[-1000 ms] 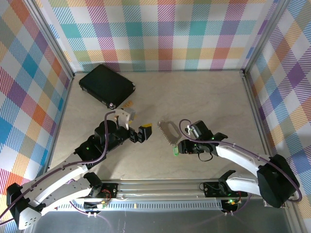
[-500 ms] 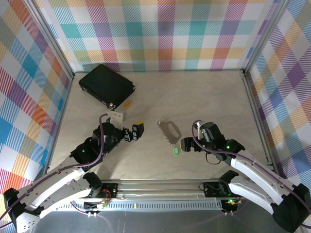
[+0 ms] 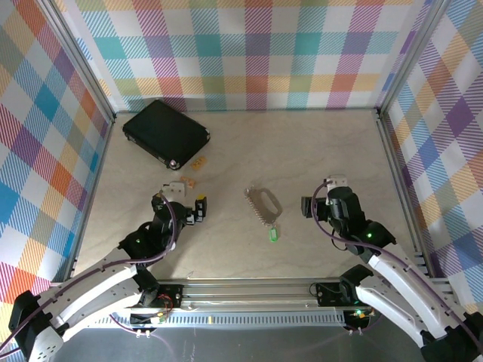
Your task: Put the keys on the keyring
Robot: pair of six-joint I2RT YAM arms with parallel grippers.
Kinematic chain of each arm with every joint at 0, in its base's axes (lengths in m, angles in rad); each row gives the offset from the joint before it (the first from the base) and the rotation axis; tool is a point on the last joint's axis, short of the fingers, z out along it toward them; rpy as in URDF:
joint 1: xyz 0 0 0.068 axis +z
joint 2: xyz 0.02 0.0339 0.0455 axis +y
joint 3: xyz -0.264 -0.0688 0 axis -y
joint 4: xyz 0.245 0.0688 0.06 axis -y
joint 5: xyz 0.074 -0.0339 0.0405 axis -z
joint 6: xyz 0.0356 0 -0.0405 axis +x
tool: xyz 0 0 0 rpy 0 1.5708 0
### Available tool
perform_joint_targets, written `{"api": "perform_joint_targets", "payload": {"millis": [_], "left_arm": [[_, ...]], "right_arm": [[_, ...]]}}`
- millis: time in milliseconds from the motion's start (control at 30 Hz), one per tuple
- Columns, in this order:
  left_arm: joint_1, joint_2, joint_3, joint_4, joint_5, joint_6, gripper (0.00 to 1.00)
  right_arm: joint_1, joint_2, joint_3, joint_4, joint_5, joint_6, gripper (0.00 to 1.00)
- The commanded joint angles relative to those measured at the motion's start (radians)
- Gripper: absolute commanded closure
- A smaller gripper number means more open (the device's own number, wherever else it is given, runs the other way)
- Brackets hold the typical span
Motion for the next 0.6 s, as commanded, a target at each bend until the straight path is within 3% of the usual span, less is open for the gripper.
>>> {"api": "perform_joint_targets", "payload": {"millis": [0,133,333,567], "left_arm": [[0.012,0.004,-0.038,0.092,-0.121,0.016,0.0],[0.024,0.019,-0.072,0.155,-0.123,0.026,0.0],[0.057,0.063,-0.076,0.225,-0.229,0.131,0.0],[0.104,0.1,-0.077,0.277,-0.269,0.17,0.0]], "right_arm": [[-0.04,-0.008,-0.075,0.155,0.061,-0.058,0.01],[-0.065,-0.003,-0.174,0.329,0.074,-0.125,0.01],[-0.158,0.034,-0.245,0.415,0.081,-0.176,0.01],[-0.223,0.047,-0.343,0.546,0.097,-0.159,0.01]]}}
